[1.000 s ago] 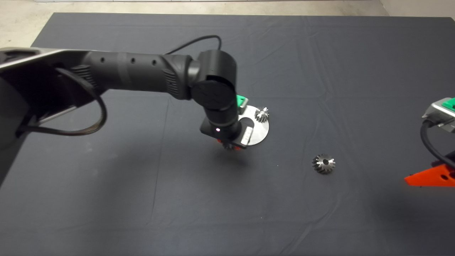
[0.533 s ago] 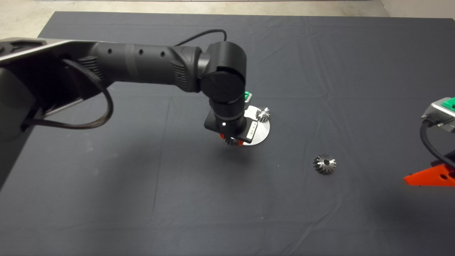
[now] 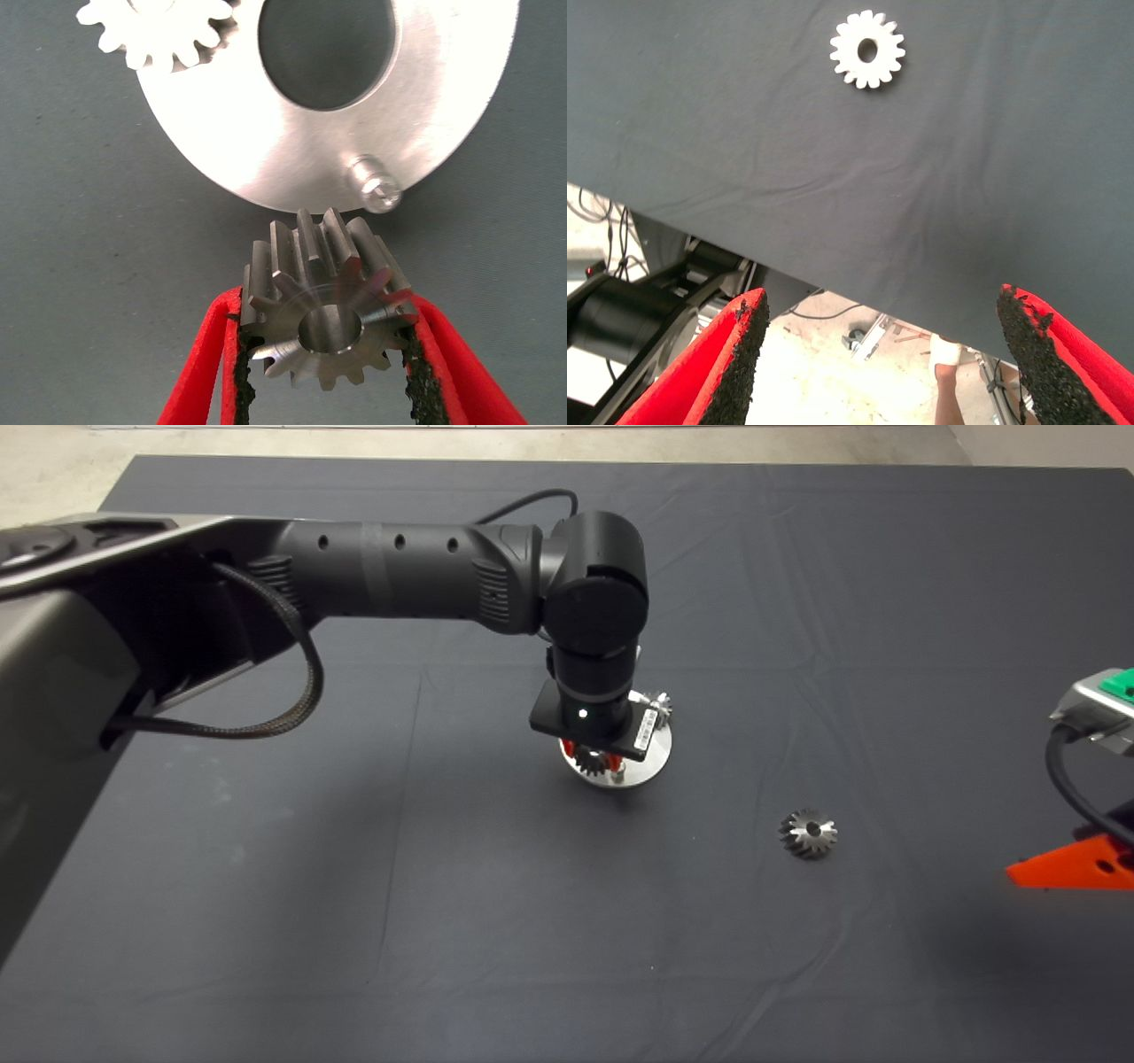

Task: Remove an incorrectly installed larger gear and replace it with the correct smaller gear

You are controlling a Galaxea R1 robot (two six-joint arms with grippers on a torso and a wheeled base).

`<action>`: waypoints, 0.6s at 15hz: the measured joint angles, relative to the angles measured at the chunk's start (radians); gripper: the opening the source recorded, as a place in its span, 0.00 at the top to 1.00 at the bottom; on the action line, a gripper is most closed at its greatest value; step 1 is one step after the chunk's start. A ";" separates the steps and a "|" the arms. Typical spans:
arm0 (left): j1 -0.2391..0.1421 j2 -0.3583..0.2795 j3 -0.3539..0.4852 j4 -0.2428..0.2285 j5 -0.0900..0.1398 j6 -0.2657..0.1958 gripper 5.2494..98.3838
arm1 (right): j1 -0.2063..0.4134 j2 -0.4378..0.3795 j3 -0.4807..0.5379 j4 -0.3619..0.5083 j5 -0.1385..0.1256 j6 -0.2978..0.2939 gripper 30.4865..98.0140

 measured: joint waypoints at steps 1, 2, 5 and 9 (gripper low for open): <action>-0.002 0.001 0.000 -0.001 -0.008 -0.001 0.70 | 0.000 0.000 0.000 0.000 0.000 0.000 0.44; -0.010 0.000 0.000 -0.003 -0.014 -0.008 0.70 | 0.000 0.000 0.000 0.001 0.000 0.000 0.44; -0.034 0.004 0.000 -0.003 -0.030 -0.050 0.70 | 0.000 0.035 0.000 0.001 -0.003 0.000 0.44; -0.031 0.007 0.000 -0.007 -0.071 -0.082 0.70 | 0.000 0.049 0.000 0.001 0.000 0.008 0.44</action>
